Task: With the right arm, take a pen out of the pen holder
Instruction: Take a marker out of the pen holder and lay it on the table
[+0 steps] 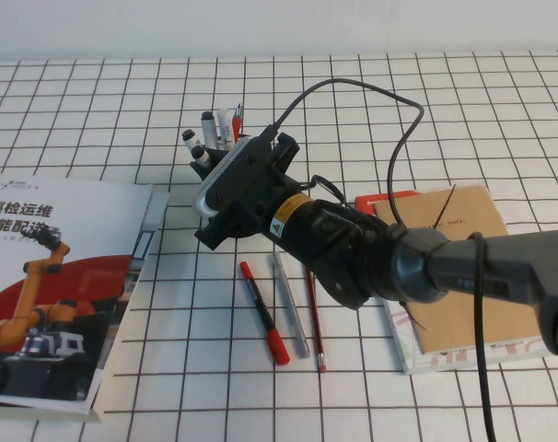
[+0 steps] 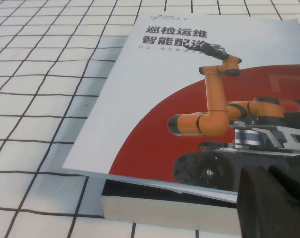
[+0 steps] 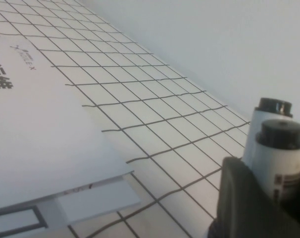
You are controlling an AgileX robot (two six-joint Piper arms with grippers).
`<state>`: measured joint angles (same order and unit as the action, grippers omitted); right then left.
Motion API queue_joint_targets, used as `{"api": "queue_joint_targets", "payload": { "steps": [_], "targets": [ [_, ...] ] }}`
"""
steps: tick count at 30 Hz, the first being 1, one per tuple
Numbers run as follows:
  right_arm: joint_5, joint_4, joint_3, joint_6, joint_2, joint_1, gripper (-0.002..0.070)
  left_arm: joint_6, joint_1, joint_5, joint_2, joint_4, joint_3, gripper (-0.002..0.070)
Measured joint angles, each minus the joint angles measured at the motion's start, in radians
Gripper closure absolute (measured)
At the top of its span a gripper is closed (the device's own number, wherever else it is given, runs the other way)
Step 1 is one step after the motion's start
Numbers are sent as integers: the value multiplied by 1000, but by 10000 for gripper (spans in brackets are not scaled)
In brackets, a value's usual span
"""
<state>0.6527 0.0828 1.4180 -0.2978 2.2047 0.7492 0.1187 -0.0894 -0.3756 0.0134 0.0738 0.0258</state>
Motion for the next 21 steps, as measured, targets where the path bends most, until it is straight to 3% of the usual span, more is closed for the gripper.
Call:
{"api": "queue_joint_targets", "payload": {
  "steps": [21],
  "targets": [
    [-60,0,0,4,-102,-4,555,0,0,0,0,0,0,678]
  ]
}}
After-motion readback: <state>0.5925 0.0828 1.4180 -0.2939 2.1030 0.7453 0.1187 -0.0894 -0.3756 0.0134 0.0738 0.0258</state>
